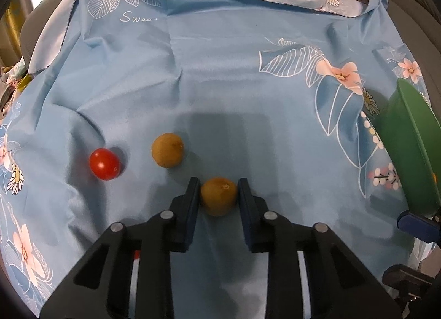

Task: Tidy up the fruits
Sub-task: 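Grasp a small yellow-brown fruit with the right gripper while the left gripper grasps another, then carry both yellow-brown fruits into the green bowl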

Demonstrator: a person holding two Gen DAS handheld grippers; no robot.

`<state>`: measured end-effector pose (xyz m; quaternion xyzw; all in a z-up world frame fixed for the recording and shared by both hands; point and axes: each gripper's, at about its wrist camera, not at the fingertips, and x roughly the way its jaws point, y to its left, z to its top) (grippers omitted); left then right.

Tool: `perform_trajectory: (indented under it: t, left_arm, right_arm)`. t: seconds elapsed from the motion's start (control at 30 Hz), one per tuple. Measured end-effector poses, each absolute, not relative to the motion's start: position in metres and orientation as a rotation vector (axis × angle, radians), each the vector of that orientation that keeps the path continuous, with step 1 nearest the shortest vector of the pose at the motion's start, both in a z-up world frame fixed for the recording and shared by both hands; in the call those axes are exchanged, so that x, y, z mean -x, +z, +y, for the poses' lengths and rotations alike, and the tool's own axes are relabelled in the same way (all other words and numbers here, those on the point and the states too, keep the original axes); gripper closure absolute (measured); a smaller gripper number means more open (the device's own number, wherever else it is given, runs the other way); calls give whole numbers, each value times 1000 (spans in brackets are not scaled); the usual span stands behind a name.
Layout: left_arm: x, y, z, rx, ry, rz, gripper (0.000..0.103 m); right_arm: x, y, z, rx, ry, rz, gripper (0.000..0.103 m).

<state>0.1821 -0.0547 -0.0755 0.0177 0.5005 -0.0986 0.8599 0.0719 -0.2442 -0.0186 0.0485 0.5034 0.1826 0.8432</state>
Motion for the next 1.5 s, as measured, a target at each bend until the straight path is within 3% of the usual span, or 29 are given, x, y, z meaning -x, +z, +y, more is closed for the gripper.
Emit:
perform_trajectory:
  t: [0.4,1.0,1.07,1.13,1.5]
  left_arm:
    - [-139,-25,8,66,-169,918,76]
    - [-131,-34,57,148,-145,920,76]
    - [-132,-34,57,151,-146,921,76]
    - [-132,-33,56,150,-146,921,76]
    - [-115,-19,45,130,-168,900,76]
  right_arm:
    - [-101,-24,-209,-79,482,1071,55]
    - [-199,-88,-104,102,542,1157,55]
    - [-199,-89,-102,122,534,1150,60]
    - [-200,-90,-101,151,517,1146,74]
    - [-170,-51,-120,106,506,1105,74]
